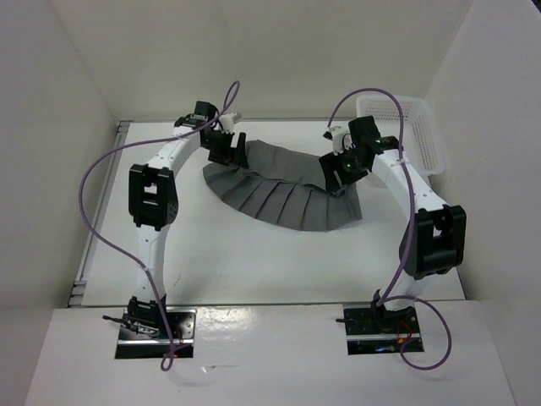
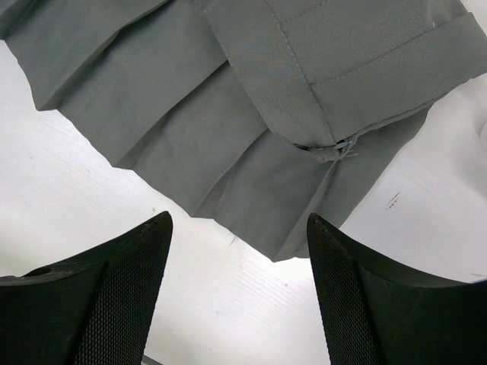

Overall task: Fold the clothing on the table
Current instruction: Fold the skirt

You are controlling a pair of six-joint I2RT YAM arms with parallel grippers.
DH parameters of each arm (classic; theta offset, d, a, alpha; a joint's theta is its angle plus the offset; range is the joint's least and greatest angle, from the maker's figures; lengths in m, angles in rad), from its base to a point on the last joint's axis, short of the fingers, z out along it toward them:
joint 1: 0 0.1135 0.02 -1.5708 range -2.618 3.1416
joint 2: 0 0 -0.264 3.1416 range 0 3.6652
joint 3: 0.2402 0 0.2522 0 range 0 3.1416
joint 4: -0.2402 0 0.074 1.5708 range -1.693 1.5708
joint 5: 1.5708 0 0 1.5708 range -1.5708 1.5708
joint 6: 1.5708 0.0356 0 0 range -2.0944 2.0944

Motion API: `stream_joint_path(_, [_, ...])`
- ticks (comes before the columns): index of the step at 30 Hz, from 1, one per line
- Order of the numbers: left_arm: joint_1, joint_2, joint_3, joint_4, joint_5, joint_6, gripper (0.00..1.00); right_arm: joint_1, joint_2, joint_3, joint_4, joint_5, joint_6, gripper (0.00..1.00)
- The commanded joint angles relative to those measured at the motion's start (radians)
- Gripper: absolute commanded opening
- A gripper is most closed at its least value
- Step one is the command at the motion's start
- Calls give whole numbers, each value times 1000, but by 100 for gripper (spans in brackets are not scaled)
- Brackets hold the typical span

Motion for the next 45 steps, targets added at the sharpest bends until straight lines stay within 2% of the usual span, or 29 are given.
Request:
stream_joint_path(1, [-22,-2,46,-13,80,-14,95,10,-47,18,26,4,7,76])
stream_joint_path(5, [-31,41,70,-33,101,-14,94,10,-57,7,26,25,7,76])
stream_joint_path(7, [-31,52,70,-33,124,-14,86,10,-67,-2,26,25,7,76])
stream_joint_path(22, [-40,147,161,-51,93,-5,86,10,-67,-11,26,35,7,76])
stream_joint_path(29, [-49,187,231,-70,133,4,85,10,-67,-11,26,45,7,76])
stream_joint_path(40, [-68,187,241,-90,179,13,68,10,-67,-11,35,64,7,75])
stream_joint_path(45, [-68,187,241,-99,179,13,57,10,-57,-11,44,64,16,75])
